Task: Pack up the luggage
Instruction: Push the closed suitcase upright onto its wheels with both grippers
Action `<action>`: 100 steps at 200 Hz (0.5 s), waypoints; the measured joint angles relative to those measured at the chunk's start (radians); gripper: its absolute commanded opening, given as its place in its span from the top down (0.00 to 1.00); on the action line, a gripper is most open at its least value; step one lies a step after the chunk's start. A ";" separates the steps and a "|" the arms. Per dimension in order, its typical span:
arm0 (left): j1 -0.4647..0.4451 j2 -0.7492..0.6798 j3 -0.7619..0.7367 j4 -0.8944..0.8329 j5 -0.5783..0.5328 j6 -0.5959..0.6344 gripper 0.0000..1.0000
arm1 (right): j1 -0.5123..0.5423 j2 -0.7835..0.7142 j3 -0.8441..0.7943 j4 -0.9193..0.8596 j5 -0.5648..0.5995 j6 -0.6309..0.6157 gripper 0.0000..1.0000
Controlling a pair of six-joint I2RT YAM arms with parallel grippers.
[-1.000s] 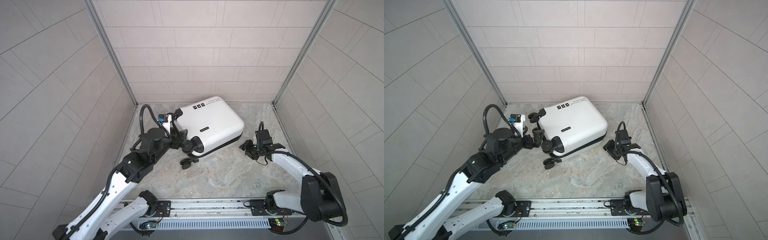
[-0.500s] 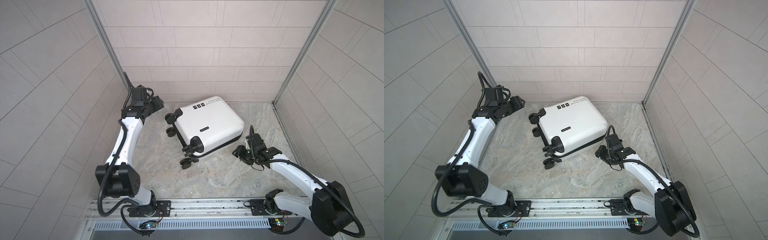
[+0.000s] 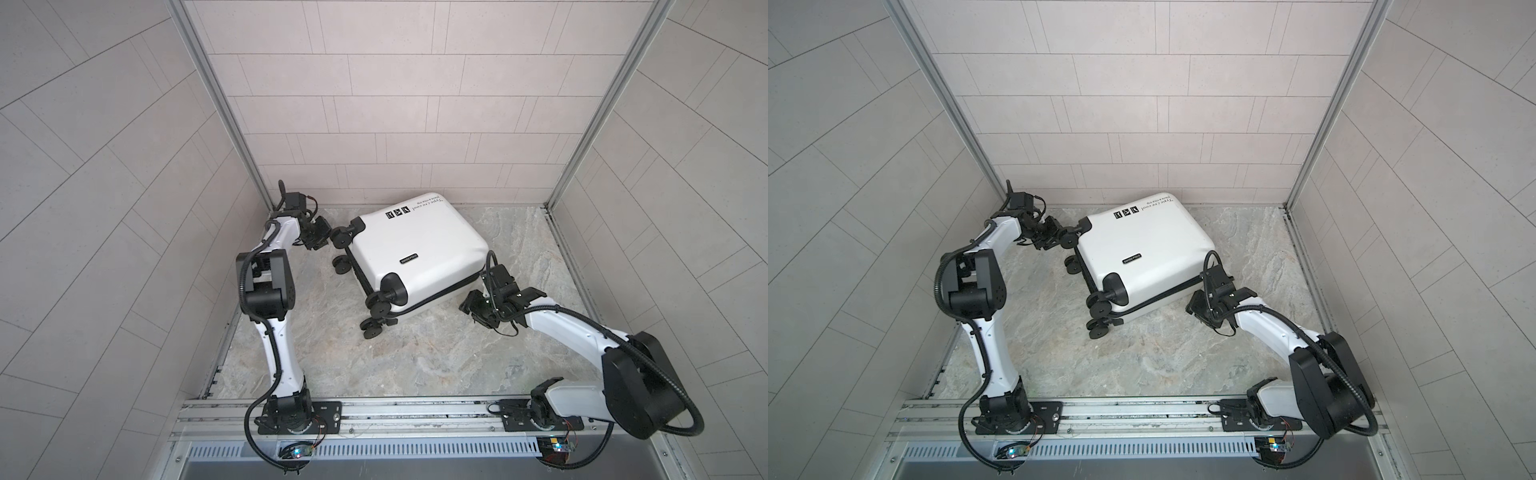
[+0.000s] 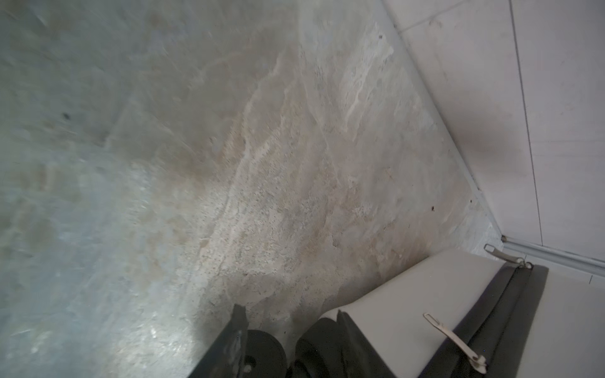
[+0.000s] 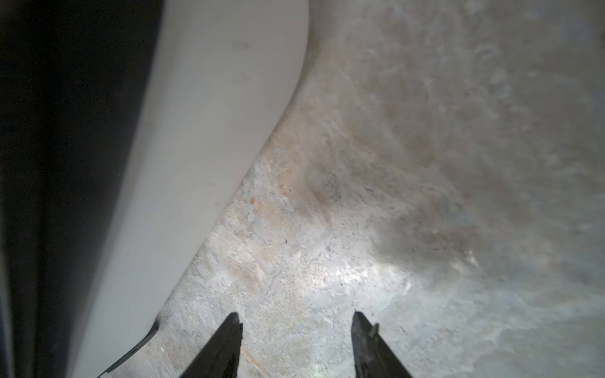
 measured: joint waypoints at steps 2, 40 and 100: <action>-0.003 0.002 0.000 -0.002 0.003 0.002 0.51 | -0.001 0.009 0.006 0.003 -0.002 0.000 0.45; -0.035 0.022 0.001 -0.024 0.059 0.034 0.53 | -0.037 0.142 0.136 -0.005 -0.042 -0.004 0.46; -0.028 0.028 -0.091 -0.009 0.077 0.092 0.56 | -0.123 0.358 0.385 -0.087 -0.087 -0.063 0.48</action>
